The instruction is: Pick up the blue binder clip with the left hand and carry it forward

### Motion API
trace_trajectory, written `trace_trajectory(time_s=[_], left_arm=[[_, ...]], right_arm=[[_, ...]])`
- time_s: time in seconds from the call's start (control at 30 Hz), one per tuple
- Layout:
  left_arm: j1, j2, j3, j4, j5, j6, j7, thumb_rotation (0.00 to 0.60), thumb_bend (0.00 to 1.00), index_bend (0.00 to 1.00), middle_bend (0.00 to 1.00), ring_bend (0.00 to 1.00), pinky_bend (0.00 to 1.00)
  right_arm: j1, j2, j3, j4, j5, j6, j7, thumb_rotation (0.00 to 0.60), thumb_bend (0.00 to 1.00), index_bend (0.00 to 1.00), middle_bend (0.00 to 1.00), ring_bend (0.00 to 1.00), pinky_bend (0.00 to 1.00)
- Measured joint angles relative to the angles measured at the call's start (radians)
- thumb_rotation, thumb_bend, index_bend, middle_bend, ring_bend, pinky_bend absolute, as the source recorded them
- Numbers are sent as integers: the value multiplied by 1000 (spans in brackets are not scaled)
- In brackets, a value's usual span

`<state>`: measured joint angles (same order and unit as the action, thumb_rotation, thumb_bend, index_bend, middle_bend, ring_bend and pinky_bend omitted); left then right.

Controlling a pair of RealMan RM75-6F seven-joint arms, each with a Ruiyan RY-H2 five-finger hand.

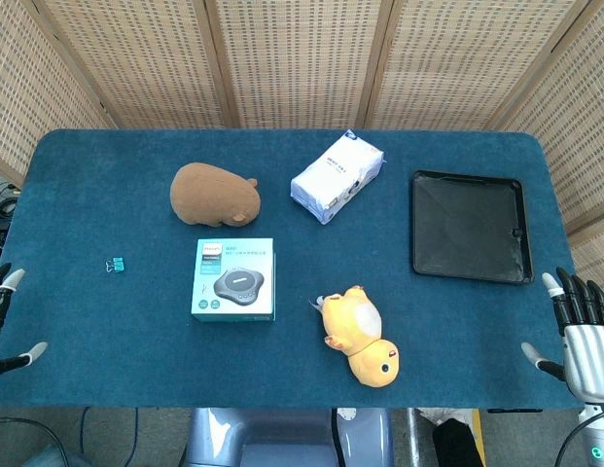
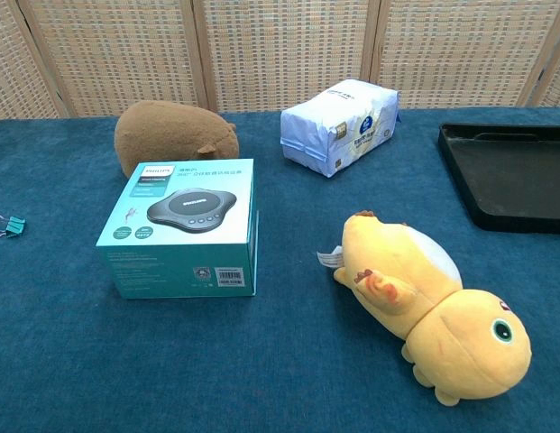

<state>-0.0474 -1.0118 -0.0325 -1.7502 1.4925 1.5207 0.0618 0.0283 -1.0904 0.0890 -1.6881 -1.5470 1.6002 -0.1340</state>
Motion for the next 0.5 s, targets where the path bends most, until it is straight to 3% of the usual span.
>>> trace_trajectory(time_s=[0.33, 0.5], left_arm=[[-2, 4, 0, 5, -7, -12, -15, 600, 114, 0, 0, 0, 0], [-29, 1, -15, 22, -50, -72, -24, 600, 115, 0, 0, 0, 0]], right_arm=[[2, 7, -2, -9, 12, -17, 19, 600, 0, 21, 0, 0, 0], [8, 10, -5, -15, 13, -33, 20, 600, 0, 32, 0, 0, 0]])
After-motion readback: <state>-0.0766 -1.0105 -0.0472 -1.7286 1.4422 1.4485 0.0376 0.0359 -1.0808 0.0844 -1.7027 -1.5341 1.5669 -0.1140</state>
